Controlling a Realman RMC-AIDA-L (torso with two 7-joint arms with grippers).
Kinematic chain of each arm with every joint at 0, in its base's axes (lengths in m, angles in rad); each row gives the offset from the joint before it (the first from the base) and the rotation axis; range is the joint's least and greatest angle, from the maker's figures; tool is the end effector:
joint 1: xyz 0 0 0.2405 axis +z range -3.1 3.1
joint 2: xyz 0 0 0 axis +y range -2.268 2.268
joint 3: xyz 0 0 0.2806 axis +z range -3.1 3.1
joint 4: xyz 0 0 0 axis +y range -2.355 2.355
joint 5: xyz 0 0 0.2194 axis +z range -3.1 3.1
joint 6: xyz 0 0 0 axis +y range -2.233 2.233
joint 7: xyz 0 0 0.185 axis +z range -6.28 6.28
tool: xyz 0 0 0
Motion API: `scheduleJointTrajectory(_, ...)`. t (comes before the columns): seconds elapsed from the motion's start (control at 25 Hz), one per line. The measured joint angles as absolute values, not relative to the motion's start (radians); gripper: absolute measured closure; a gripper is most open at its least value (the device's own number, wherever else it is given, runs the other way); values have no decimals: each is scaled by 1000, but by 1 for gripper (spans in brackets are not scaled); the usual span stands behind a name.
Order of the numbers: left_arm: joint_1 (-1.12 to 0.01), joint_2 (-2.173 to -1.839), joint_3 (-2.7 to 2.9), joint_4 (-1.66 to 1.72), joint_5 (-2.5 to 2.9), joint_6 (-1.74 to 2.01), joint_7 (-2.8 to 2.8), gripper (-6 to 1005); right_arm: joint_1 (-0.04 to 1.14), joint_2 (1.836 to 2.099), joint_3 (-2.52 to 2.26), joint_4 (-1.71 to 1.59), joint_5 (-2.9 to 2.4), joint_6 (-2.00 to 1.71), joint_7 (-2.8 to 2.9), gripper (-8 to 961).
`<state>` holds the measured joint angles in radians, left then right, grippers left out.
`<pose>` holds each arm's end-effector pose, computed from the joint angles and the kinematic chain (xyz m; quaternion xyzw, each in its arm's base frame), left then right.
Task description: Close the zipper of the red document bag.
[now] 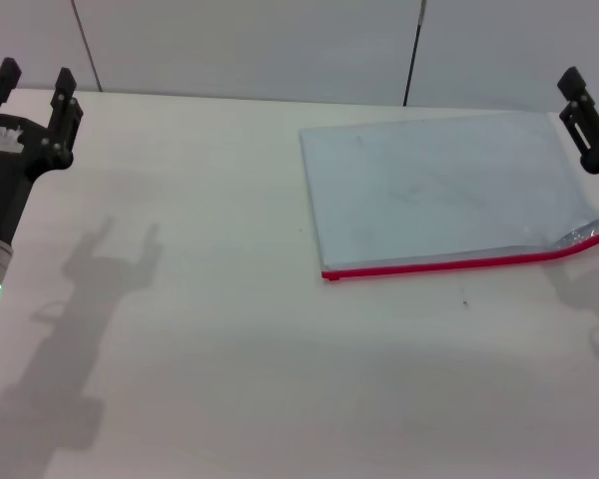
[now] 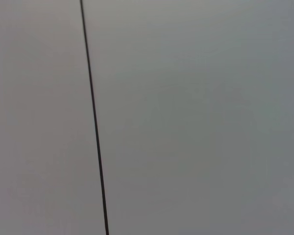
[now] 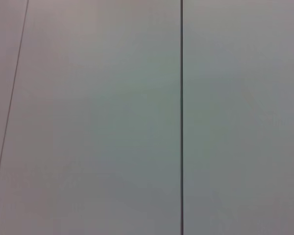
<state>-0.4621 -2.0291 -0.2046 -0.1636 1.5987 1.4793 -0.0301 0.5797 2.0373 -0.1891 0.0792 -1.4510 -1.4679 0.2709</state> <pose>-0.3253 0.3734 0.0089 -0.6580 -0.1179 -0.3501 0.6562 0.2782 0.3973 -0.0214 -0.7400 0.1096 0.4075 0.5238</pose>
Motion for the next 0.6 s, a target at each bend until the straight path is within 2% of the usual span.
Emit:
scheduleJointTrajectory(0.04,-462,-2029,-205,-163,1598,1480,-37,606,578,2038,-183,85,-1451,-1475,256,395)
scheduleJointTrajectory(0.24,-460,-2029,-206,-163,1597,1480,-56,386,574,2039,-166,108,-1451,-1506,218,380)
scheduleJointTrajectory(0.44,-461,-2029,-206,-163,1587,1481,-56,216,572,2039,-166,109,-1451,-1520,215,356)
scheduleJointTrajectory(0.6,-461,-2029,-205,-163,1587,1482,-57,219,572,2039,-166,109,-1451,-1522,221,351)
